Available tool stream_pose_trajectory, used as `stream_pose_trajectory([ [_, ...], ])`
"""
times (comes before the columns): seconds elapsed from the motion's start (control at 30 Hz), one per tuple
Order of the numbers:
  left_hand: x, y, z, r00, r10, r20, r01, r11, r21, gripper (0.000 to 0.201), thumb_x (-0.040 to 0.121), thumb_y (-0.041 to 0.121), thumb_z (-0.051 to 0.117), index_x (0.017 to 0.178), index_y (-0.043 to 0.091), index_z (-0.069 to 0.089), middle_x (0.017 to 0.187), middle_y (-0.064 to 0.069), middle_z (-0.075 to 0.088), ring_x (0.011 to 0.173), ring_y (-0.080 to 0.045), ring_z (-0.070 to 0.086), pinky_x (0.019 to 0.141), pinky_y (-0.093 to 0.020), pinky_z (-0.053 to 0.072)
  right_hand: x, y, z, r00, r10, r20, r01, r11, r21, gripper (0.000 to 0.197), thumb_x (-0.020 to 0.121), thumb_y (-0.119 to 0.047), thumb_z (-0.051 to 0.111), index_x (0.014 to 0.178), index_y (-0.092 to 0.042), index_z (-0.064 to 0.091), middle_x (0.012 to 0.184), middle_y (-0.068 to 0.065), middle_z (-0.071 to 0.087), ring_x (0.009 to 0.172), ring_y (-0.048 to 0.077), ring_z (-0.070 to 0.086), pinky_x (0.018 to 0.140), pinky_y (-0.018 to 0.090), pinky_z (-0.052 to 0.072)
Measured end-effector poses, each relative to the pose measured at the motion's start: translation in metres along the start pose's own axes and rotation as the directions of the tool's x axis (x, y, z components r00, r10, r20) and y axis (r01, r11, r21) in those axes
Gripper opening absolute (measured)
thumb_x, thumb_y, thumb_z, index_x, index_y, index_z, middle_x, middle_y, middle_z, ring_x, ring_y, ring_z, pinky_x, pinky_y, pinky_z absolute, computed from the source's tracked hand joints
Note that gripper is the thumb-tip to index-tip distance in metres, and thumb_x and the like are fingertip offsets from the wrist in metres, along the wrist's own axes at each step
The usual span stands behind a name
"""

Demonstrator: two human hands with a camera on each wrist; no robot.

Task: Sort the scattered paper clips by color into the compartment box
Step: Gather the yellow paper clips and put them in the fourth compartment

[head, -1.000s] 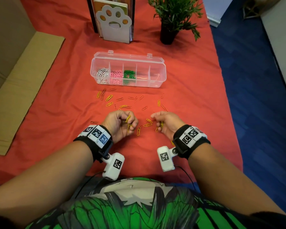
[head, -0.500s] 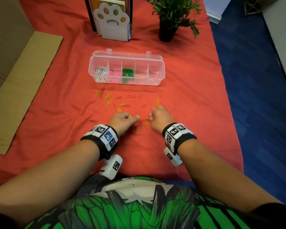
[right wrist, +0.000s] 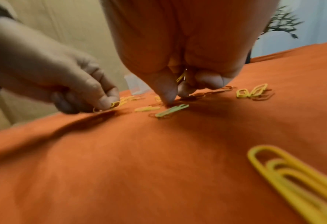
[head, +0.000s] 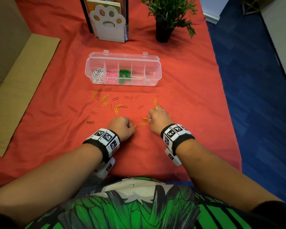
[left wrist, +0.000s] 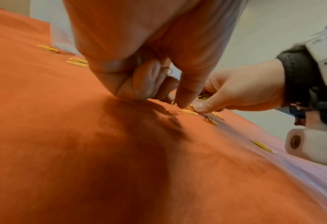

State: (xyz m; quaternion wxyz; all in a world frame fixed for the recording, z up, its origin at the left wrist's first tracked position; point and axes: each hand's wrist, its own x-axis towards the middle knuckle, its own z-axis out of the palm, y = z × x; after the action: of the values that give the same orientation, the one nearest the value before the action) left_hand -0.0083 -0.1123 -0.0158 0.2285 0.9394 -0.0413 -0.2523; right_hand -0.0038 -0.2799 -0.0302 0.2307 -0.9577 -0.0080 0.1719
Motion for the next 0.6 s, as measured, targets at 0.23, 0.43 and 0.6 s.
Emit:
stream_pose_trajectory([
  [0.23, -0.002, 0.009, -0.018, 0.973, -0.094, 0.213, 0.233, 0.394, -0.889, 0.011, 0.05, 0.008, 0.044, 0.058, 0.013, 0.039, 0.047, -0.001, 0.047, 0.037, -0.011, 0.035, 0.039, -0.014, 0.024, -0.011, 0.003, -0.037, 0.94, 0.277, 0.199, -0.321, 0.519, 0.792, 0.026, 0.076, 0.005, 0.055, 0.061, -0.016, 0.047, 0.06, 0.008, 0.05, 0.042, 0.01, 0.035, 0.039, 0.018, 0.024],
  [0.43, -0.003, 0.017, -0.022, 0.982, -0.081, 0.168, 0.182, 0.209, -0.961, 0.027, 0.064, -0.011, 0.043, 0.058, 0.014, 0.037, 0.046, -0.002, 0.051, 0.037, -0.011, 0.037, 0.036, -0.014, 0.027, -0.03, 0.021, -0.05, 0.944, 0.166, 0.287, -0.306, 0.101, 0.947, 0.039, 0.079, 0.006, 0.032, 0.095, -0.015, 0.061, 0.06, -0.001, 0.046, 0.045, 0.007, 0.035, 0.043, 0.019, 0.027],
  [0.6, 0.001, 0.022, -0.019, 0.974, -0.05, 0.222, 0.227, 0.307, -0.924, 0.032, 0.069, -0.01, 0.038, 0.078, 0.018, 0.051, 0.046, 0.001, 0.052, 0.037, -0.01, 0.04, 0.038, -0.015, 0.033, -0.042, 0.036, -0.046, 0.897, 0.171, 0.408, -0.41, -0.02, 0.912, 0.02, 0.085, -0.012, 0.036, 0.074, -0.015, 0.053, 0.068, 0.001, 0.046, 0.052, 0.012, 0.047, 0.045, 0.021, 0.035],
])
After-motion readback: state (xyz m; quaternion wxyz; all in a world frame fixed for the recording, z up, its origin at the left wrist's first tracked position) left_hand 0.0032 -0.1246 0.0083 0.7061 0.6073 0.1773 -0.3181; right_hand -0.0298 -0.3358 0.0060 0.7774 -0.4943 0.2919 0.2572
